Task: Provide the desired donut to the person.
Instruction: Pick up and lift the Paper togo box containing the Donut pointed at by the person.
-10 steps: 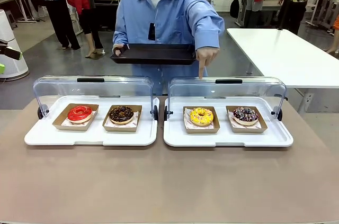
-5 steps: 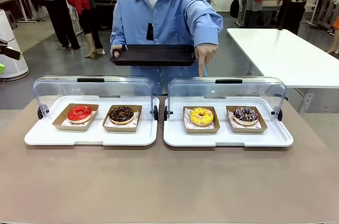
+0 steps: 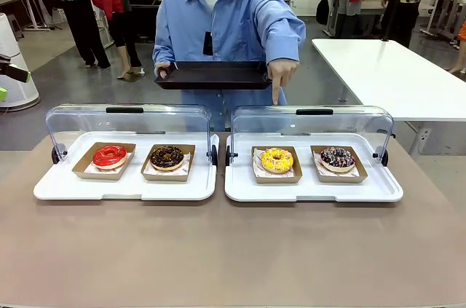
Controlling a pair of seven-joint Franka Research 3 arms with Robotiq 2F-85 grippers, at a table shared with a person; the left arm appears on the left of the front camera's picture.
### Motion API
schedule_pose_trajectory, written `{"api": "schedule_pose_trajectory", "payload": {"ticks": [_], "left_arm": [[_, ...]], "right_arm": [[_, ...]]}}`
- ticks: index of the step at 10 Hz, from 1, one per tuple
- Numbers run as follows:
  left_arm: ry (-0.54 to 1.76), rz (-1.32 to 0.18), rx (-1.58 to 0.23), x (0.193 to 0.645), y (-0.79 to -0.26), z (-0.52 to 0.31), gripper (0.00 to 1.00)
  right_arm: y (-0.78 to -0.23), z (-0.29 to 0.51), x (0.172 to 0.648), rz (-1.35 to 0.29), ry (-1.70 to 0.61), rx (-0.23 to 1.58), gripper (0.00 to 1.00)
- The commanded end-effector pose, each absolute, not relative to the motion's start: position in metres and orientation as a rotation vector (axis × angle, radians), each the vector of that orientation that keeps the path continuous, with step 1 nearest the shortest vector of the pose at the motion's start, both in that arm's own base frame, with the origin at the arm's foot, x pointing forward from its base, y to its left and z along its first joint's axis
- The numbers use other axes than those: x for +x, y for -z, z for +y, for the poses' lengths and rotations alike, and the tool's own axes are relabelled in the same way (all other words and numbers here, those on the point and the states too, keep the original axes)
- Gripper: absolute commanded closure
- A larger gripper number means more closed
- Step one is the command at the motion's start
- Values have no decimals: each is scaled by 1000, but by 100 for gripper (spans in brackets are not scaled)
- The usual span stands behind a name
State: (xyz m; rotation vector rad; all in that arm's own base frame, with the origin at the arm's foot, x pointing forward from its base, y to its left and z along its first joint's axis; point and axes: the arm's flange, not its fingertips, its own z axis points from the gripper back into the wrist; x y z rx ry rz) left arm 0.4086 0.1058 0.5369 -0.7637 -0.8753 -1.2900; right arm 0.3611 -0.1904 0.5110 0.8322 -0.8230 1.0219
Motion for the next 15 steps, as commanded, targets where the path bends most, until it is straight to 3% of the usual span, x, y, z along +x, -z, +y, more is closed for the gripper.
{"api": "schedule_pose_trajectory", "payload": {"ticks": [1,5,9,13,15], "left_arm": [[1293,-876,-767,409,-538,107,0],[1293,-876,-767,409,-538,107,0],[1293,-876,-767,409,-538,107,0],[1293,-876,-767,409,-538,107,0],[1293,-876,-767,409,-538,107,0]], "right_arm": [[-546,-154,367,-577,-1141,717,0],[-612,-34,395,-270,-1309,398,0],[-593,79,445,-180,-1363,196,0],[-561,131,455,-141,-1387,142,0],[-565,126,445,-148,-1385,222,0]]}}
